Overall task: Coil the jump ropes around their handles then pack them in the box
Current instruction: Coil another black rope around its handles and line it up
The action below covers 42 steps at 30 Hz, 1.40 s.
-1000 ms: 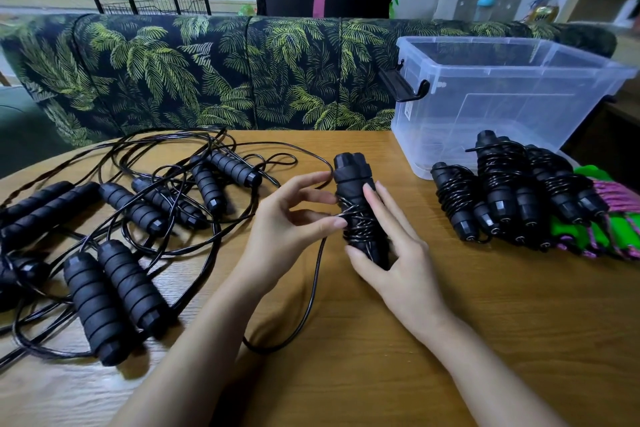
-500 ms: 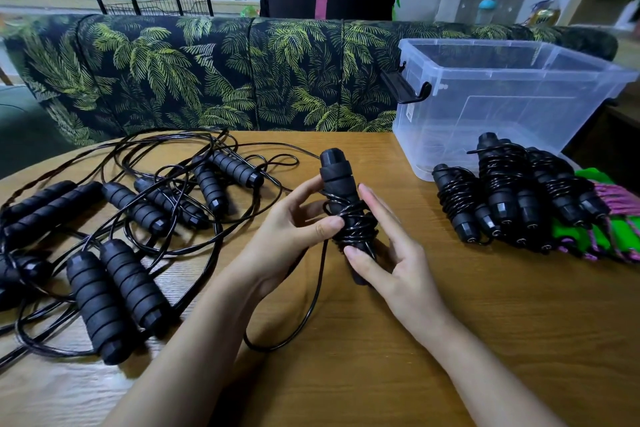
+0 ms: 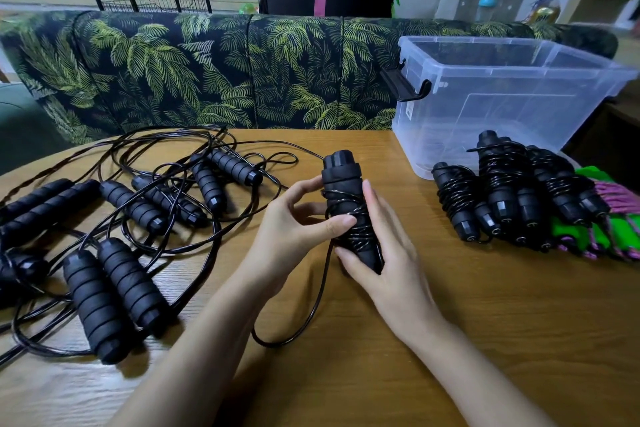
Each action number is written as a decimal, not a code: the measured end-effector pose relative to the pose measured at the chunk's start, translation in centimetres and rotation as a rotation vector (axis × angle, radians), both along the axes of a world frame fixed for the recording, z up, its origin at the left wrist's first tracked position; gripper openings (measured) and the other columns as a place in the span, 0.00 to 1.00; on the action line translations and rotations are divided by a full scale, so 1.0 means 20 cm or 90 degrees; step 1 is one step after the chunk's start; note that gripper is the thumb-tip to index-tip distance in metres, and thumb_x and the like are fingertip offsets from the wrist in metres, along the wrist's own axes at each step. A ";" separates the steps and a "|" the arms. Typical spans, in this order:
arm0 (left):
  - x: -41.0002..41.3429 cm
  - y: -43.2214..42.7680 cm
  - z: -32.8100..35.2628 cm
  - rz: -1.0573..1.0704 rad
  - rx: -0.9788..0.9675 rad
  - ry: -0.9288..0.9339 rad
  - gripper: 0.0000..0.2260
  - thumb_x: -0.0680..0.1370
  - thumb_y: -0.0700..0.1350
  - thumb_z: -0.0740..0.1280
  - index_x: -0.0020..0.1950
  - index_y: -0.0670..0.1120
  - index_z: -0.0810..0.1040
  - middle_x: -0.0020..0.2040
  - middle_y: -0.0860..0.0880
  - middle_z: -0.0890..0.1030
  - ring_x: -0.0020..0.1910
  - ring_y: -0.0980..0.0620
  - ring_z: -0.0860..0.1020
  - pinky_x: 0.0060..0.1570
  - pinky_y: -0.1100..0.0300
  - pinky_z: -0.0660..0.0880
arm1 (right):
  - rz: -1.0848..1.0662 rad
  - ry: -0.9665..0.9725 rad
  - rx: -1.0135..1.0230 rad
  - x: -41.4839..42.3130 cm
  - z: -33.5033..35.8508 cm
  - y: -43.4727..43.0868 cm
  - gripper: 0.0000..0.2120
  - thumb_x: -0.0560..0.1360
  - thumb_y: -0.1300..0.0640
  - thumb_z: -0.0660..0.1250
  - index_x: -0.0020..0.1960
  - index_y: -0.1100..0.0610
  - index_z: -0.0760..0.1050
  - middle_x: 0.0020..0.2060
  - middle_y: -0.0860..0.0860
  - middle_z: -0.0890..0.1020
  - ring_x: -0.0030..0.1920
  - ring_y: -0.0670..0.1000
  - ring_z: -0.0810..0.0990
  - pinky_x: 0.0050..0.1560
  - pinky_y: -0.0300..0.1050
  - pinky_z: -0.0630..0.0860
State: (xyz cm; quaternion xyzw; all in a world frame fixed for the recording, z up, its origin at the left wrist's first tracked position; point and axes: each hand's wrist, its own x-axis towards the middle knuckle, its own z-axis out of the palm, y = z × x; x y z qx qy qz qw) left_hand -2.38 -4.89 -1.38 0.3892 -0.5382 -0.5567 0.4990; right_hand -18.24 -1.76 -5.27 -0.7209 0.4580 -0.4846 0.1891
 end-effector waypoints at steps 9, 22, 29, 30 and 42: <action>-0.03 0.01 -0.02 -0.050 -0.057 -0.087 0.36 0.66 0.44 0.76 0.72 0.52 0.69 0.51 0.50 0.85 0.52 0.53 0.83 0.51 0.59 0.80 | -0.075 0.151 -0.066 -0.04 -0.01 -0.02 0.37 0.76 0.56 0.70 0.79 0.45 0.55 0.78 0.41 0.57 0.74 0.46 0.64 0.68 0.40 0.66; -0.10 0.03 -0.12 0.211 -0.570 -0.833 0.38 0.64 0.61 0.77 0.68 0.43 0.77 0.57 0.50 0.83 0.53 0.48 0.82 0.53 0.49 0.78 | -0.346 0.406 -0.135 -0.14 0.04 -0.07 0.39 0.69 0.55 0.77 0.76 0.57 0.64 0.74 0.52 0.69 0.61 0.58 0.78 0.28 0.45 0.79; -0.05 -0.04 -0.14 0.180 -0.574 -0.839 0.24 0.78 0.46 0.64 0.73 0.39 0.70 0.58 0.48 0.82 0.56 0.48 0.81 0.64 0.44 0.72 | -0.218 0.147 -0.010 -0.13 0.03 -0.07 0.37 0.74 0.52 0.73 0.78 0.49 0.58 0.74 0.39 0.60 0.70 0.36 0.64 0.62 0.25 0.61; -0.04 -0.04 -0.12 0.153 -0.526 -0.801 0.23 0.81 0.49 0.59 0.74 0.40 0.69 0.60 0.48 0.82 0.59 0.49 0.80 0.69 0.46 0.67 | -0.196 0.099 0.010 -0.12 0.04 -0.07 0.37 0.74 0.53 0.73 0.78 0.48 0.59 0.74 0.38 0.60 0.69 0.29 0.60 0.61 0.19 0.57; 0.02 -0.03 -0.03 -0.065 -0.047 -0.176 0.25 0.79 0.48 0.63 0.76 0.49 0.64 0.58 0.62 0.81 0.60 0.67 0.77 0.56 0.72 0.72 | 0.018 -0.232 0.097 -0.07 0.08 0.00 0.32 0.73 0.59 0.72 0.72 0.40 0.65 0.71 0.44 0.73 0.71 0.41 0.70 0.71 0.43 0.67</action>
